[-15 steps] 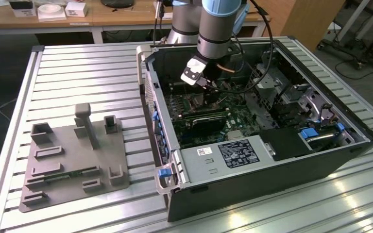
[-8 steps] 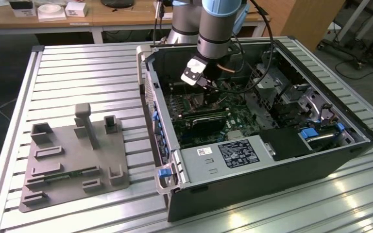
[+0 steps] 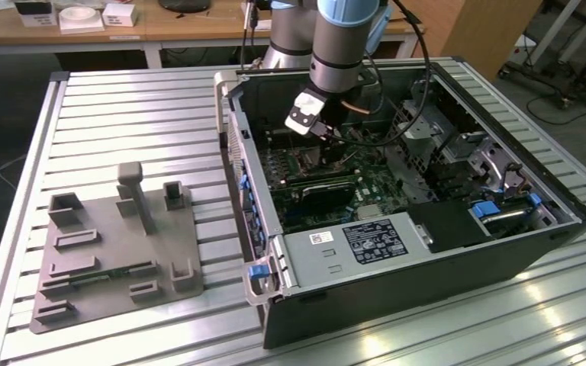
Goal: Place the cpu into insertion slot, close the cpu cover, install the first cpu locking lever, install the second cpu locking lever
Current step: 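Place the cpu into insertion slot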
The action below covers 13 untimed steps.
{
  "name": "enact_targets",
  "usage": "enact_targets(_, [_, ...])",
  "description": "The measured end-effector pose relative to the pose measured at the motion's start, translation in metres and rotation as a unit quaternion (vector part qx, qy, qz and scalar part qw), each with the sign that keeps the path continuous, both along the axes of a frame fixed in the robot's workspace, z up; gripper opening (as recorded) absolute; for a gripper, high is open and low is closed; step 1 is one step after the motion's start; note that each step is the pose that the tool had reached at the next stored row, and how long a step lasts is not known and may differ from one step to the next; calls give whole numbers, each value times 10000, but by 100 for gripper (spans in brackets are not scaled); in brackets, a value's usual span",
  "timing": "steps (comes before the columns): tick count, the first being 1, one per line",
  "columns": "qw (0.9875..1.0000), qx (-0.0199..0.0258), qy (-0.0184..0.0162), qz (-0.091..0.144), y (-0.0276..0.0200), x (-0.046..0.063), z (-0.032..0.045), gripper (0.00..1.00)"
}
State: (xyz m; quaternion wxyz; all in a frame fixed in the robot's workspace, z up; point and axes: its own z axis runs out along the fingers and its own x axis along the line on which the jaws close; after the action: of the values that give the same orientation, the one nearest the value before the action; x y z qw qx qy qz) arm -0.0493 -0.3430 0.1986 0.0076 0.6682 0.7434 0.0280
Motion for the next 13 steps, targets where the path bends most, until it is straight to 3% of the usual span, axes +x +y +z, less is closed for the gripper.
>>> enact_targets(9, [10000, -1, 0, 1, 1, 0, -20, 64])
enact_targets(10, [10000, -1, 1, 1, 1, 0, -19, 58])
enact_targets(13, [10000, -1, 1, 4, 1, 0, -19, 53])
